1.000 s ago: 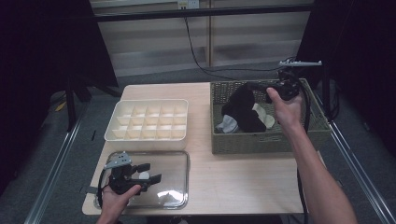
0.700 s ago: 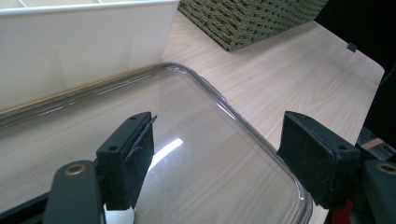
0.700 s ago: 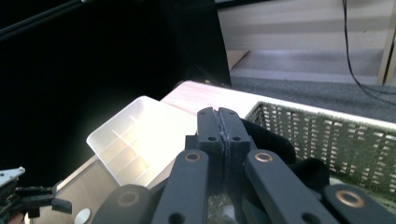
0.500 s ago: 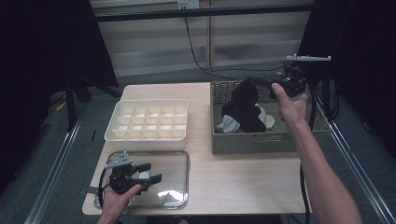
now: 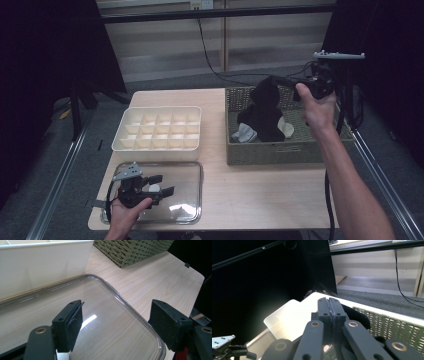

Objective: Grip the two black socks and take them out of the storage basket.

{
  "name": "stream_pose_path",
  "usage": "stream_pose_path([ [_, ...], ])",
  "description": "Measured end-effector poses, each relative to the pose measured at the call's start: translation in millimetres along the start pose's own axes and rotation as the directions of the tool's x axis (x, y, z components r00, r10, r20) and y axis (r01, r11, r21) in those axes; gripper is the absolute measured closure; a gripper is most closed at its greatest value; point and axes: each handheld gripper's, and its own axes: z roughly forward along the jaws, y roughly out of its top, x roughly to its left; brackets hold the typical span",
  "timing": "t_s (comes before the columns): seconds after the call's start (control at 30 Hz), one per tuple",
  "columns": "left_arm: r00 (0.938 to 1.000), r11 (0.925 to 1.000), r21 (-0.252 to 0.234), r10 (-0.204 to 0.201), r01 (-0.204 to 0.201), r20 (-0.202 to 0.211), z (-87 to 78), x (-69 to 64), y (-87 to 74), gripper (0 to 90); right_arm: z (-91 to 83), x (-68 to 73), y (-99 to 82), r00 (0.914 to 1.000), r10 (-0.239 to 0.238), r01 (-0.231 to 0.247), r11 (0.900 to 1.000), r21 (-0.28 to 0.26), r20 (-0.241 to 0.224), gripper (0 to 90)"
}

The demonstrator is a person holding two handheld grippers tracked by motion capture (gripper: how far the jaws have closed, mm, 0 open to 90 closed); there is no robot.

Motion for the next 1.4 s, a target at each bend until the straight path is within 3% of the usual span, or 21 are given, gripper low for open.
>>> stream_pose_path([
  [0.63,0.9998,1.0000,-0.002,0.004,-0.004,0.020,1.7,-2.1,1.4,28.7,-23.8,17.5,14.6,0.9995,-0.026,0.025,0.9983,-0.053,-0.020,89.2],
  [1.03,0.9999,0.9999,-0.007,0.011,-0.011,0.008,3.0,-3.1,2.6,28.9,-49.8,32.0,17.8,0.9986,-0.050,0.048,0.9950,-0.088,-0.018,89.2],
  [1.4,0.9998,0.9998,-0.002,0.018,-0.018,0.004,5.3,-2.9,3.7,28.8,-68.5,44.8,10.3,0.9970,-0.071,0.068,0.9918,-0.108,-0.029,89.2],
])
